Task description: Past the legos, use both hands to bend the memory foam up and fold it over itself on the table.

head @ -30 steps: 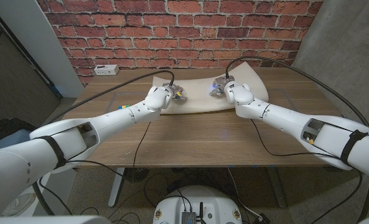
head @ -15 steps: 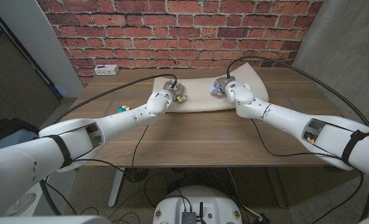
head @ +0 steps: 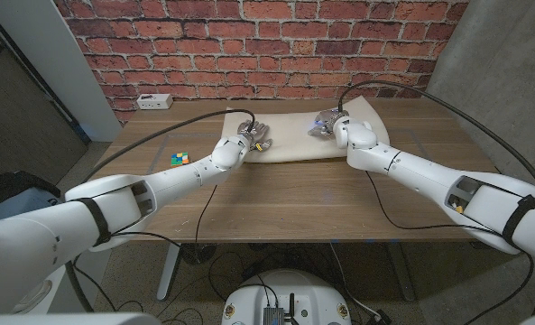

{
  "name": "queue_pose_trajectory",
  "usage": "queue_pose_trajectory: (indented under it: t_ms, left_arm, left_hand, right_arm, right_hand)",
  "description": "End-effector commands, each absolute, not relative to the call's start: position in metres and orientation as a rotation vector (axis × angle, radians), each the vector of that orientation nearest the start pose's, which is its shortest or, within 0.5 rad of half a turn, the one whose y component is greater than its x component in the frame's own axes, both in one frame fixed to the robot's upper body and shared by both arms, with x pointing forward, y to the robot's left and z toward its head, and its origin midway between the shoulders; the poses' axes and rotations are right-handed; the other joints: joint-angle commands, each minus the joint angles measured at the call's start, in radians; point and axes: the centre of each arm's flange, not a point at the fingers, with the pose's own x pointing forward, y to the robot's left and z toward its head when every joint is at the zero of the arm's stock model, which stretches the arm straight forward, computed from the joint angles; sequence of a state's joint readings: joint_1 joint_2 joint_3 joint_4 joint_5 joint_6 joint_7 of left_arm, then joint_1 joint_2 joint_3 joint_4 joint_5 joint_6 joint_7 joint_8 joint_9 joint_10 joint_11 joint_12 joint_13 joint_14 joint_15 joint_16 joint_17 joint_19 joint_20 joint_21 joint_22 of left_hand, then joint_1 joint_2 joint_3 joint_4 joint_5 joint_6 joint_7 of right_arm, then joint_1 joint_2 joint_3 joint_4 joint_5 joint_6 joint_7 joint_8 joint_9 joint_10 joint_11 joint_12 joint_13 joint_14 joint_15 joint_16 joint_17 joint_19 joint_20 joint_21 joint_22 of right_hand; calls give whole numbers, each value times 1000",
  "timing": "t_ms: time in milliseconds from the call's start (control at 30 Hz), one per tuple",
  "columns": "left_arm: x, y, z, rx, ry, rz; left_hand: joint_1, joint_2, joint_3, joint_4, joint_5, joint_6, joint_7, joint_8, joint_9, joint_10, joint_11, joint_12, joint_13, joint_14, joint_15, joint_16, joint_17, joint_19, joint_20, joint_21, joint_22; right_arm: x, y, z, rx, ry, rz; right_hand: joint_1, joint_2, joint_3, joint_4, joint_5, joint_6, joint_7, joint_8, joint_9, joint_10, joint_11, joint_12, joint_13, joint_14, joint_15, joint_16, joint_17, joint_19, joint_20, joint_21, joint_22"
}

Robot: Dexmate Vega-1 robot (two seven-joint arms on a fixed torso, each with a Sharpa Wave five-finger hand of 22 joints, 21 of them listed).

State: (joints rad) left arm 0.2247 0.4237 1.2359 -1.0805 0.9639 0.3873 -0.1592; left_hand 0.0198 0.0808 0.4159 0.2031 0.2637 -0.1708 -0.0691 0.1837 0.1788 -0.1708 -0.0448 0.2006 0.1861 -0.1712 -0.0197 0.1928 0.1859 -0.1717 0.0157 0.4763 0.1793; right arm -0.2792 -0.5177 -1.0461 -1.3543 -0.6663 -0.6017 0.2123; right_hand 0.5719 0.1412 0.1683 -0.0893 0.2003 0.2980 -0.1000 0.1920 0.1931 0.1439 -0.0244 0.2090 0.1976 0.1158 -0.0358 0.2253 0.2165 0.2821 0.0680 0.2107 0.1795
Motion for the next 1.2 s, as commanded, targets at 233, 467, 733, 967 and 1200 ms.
queue_pose_trajectory:
  t_ms: [233,467,733,967,1200]
  left_arm:
    - [732,130,-6,2000,-275,0]
    - [733,130,-3,1993,-263,-6]
    - [738,127,0,2001,-258,-28]
    - [740,125,1,2008,-261,-32]
    - [740,123,3,2013,-266,-32]
  left_hand:
    - [-12,106,6,-8,11,-61,10,5,2,-90,-9,6,2,-86,-8,4,3,-47,-9,5,3]
    - [-12,107,9,-9,14,-58,14,6,2,-87,-7,7,2,-80,-6,5,2,-32,-8,9,3]
    - [-12,106,12,-10,17,-48,17,8,2,-76,-7,11,2,-71,-7,7,1,-17,-6,11,3]
    - [-12,106,14,-10,19,-47,18,8,2,-75,-7,11,2,-67,-8,7,1,-16,-6,10,3]
    - [-12,107,15,-10,21,-44,21,8,2,-74,-8,11,2,-66,-8,7,1,-10,-7,10,3]
  right_arm:
    - [663,-188,79,-1518,-280,-193]
    - [645,-198,71,-1571,-268,-192]
    - [630,-214,64,-1585,-229,-205]
    - [613,-225,58,-1638,-190,-202]
    - [604,-232,52,-1690,-126,-188]
  right_hand:
    - [-23,-1,-5,13,-5,-12,3,-2,3,17,19,3,6,3,-15,8,5,-9,10,-3,2]
    - [-36,-13,-13,15,-9,-21,7,-3,2,22,27,4,6,7,-13,8,5,-12,19,-4,2]
    - [-44,-27,-20,12,-9,-37,5,-6,2,6,24,-4,7,-5,-12,1,2,-30,25,-11,3]
    - [-46,-43,-25,4,-7,-61,2,-11,2,-11,26,-10,7,-22,-11,-9,-2,-47,32,-16,3]
    - [-45,-63,-29,-10,-2,-105,-4,-15,2,-47,19,-19,8,-59,1,-24,-6,-96,45,-27,2]
